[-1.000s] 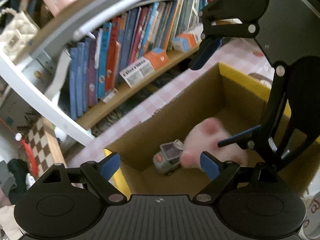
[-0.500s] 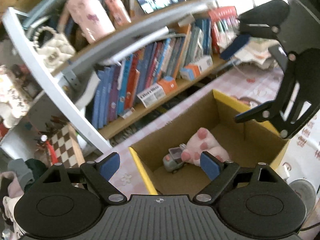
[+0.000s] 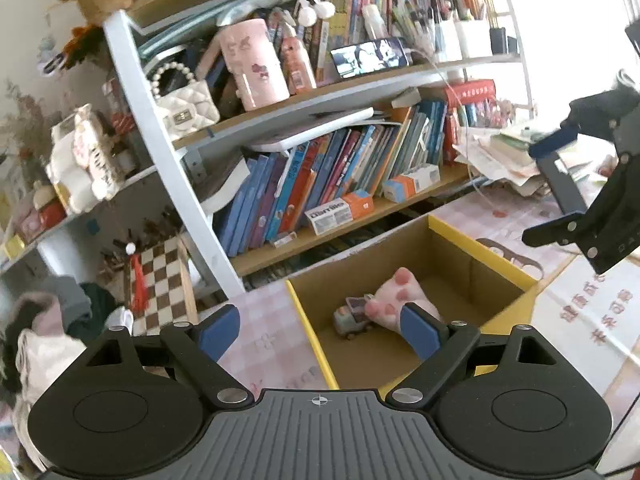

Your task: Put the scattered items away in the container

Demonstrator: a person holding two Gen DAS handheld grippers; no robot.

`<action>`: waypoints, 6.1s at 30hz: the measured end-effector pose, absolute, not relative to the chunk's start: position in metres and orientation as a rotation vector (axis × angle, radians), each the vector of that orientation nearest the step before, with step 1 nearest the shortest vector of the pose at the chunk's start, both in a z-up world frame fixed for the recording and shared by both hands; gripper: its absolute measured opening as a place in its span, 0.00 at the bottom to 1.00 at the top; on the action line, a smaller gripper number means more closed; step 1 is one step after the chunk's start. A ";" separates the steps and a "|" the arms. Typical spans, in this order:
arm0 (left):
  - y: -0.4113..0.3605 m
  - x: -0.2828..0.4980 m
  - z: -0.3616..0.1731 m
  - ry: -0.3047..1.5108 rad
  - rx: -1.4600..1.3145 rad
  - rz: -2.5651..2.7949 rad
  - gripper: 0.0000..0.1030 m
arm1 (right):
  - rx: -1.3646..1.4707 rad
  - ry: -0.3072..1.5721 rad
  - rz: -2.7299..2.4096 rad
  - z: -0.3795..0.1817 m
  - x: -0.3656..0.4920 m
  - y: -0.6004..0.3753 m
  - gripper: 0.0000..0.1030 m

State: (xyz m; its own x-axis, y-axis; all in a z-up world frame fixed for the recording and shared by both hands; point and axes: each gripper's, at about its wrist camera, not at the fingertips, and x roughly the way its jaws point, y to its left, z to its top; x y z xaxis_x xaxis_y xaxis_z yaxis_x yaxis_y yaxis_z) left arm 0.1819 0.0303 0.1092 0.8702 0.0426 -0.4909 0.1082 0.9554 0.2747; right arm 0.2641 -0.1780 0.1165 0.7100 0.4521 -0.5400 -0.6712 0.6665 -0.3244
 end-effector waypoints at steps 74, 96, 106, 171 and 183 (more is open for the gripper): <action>0.019 0.058 -0.016 0.762 0.059 -0.036 0.87 | -0.220 0.818 0.370 -0.012 0.097 -0.168 0.88; 0.022 0.085 -0.030 0.769 -0.008 -0.106 0.86 | -0.207 0.846 0.374 -0.027 0.131 -0.168 0.89; 0.026 0.110 -0.032 0.779 -0.044 -0.103 0.86 | -0.186 0.864 0.342 -0.026 0.156 -0.174 0.89; 0.016 0.152 -0.048 0.863 -0.117 -0.167 0.00 | -0.226 0.886 0.472 -0.030 0.200 -0.176 0.78; 0.015 0.134 -0.023 0.765 -0.103 -0.196 0.00 | -0.176 0.850 0.479 -0.011 0.186 -0.180 0.78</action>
State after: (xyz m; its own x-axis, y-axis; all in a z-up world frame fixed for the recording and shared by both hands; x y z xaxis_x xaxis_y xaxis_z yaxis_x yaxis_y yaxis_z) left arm 0.1341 0.0154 -0.0233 0.7046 -0.2137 -0.6767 0.1387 0.9766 -0.1640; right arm 0.1858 -0.1804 -0.0107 0.5622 0.3353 -0.7560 -0.4730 0.8802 0.0387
